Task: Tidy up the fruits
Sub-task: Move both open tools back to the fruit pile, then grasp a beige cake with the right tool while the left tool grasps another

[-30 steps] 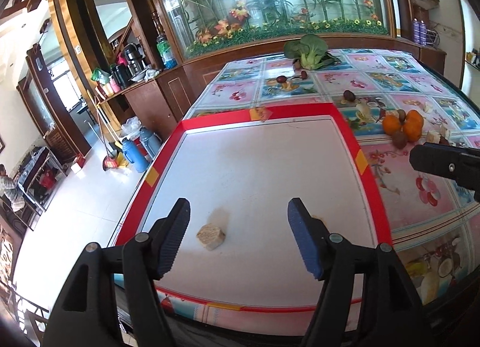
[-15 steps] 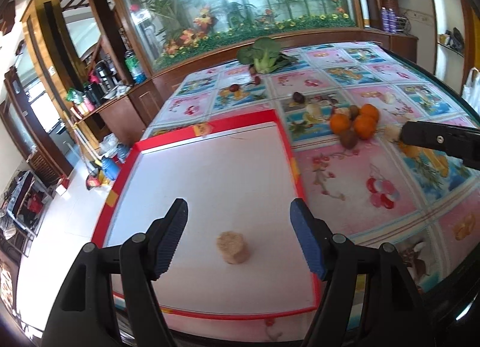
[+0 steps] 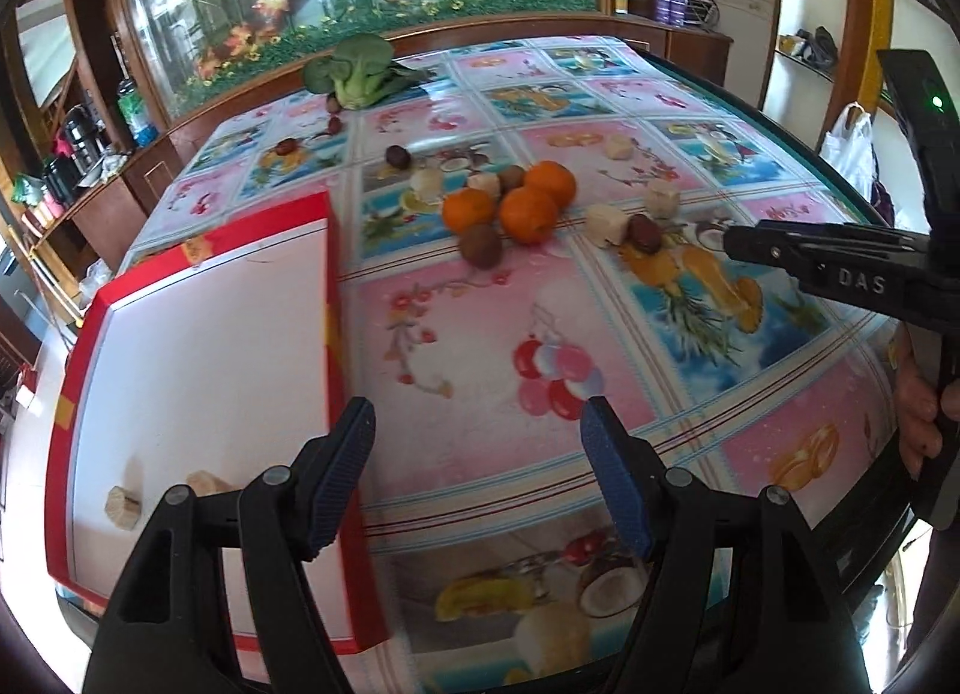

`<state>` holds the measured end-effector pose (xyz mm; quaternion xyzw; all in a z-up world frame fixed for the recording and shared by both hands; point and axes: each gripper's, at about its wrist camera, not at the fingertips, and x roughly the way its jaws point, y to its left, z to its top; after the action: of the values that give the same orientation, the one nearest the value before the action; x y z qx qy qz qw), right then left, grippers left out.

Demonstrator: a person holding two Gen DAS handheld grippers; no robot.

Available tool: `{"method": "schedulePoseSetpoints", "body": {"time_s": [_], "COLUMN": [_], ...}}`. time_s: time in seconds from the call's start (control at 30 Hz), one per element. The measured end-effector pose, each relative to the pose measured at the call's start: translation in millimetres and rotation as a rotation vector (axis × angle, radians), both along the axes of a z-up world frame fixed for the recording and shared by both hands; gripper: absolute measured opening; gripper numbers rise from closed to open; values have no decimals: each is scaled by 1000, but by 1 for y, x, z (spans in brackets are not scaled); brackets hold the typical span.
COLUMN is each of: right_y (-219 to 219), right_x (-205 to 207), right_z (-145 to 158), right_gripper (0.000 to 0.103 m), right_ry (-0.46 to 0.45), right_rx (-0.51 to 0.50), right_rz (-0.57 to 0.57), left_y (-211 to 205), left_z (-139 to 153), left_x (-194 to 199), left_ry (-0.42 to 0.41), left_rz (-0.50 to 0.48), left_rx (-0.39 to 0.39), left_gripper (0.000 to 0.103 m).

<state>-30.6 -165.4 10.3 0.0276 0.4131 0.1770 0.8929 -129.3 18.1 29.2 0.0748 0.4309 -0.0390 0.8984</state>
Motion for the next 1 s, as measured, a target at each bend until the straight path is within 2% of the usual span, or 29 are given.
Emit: {"method": "schedulePoseSetpoints", "body": {"time_s": [0.43,0.5,0.6,0.87,1.0], "right_y": [12,15,13,-6,-15], "right_x": [65,69,66,68,70], "right_z": [-7,-11,-12,-11,-12], "right_gripper": [36,35,26,26,26], "right_ry": [69,79,68,112,147], "right_rx": [48,20,19,112,175], "right_rz": [-6,-4,8,-21,-33], "left_y": [-23,-26,-33,-47,-51], "left_z": [-1,-3,-8,-23,-23], "left_x": [29,36,49,91,112], "left_ry": [54,61,83,147,152], "left_rz": [-43,-46,-66,-116,-139], "left_rx": [-11,-15,-28,-64,-67], "left_gripper": [72,72,72,71,65]}}
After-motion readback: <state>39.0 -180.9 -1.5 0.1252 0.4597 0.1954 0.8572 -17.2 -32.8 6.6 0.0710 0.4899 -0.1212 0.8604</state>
